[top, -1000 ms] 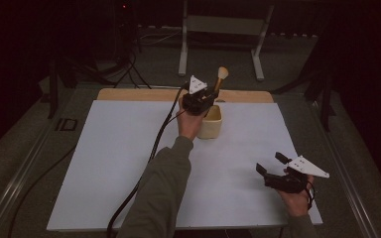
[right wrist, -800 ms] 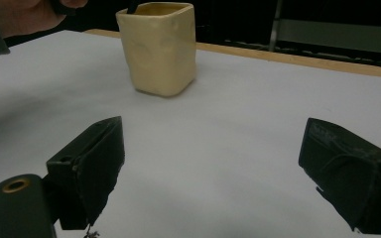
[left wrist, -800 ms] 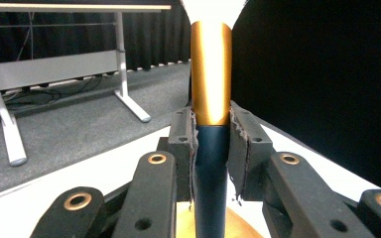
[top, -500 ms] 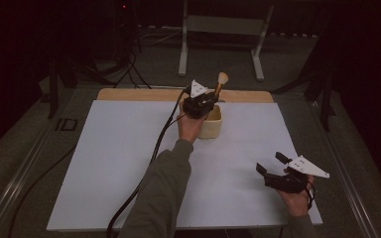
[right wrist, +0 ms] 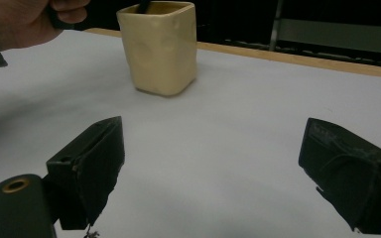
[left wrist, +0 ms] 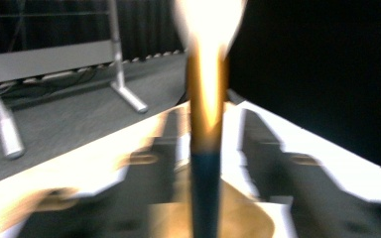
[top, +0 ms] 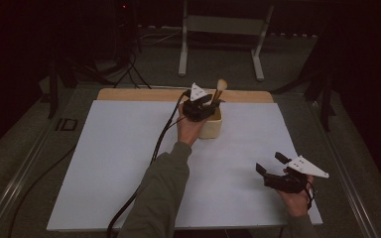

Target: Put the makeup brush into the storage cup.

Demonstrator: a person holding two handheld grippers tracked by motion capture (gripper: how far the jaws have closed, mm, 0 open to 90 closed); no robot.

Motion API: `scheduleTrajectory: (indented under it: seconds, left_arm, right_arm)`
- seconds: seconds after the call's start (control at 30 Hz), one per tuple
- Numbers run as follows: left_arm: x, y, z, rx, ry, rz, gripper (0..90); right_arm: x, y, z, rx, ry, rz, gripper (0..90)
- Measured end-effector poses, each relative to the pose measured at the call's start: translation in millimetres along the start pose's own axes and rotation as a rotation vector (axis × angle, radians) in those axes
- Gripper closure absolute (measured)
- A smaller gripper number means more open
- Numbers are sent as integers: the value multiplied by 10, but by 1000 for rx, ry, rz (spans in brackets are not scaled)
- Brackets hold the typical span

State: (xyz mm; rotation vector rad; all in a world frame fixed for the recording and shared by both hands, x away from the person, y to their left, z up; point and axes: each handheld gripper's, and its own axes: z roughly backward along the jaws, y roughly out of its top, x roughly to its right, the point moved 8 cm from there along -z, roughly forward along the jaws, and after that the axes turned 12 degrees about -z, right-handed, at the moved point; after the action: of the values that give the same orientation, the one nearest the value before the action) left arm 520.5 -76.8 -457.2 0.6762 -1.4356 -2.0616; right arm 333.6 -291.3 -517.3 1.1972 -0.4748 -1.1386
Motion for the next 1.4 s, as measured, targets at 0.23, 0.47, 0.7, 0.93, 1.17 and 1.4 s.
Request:
scheduleTrajectory:
  seconds: [0.23, 0.47, 0.7, 0.93, 1.17, 1.4]
  left_arm:
    - [-47, -50, -13, -45, 21, 48, 72]
    - [-57, -36, 3, -49, 27, 46, 74]
    - [-60, -40, 25, -55, 31, 42, 79]
    - [-105, -30, 81, -63, 40, 44, 81]
    - [-156, -65, 169, -63, 45, 48, 81]
    - [-186, -107, 252, -59, 44, 59, 84]
  right_arm:
    - [-2, -1, -3, -1, -1, 1, 107]
    - [-3, -3, -6, -2, 0, 1, 107]
    - [-2, -3, -8, -2, 0, 2, 107]
    - [-2, -4, -9, -3, 0, 1, 106]
    - [3, -5, -10, -2, -2, -1, 107]
    - [12, -8, -16, -4, -5, 2, 106]
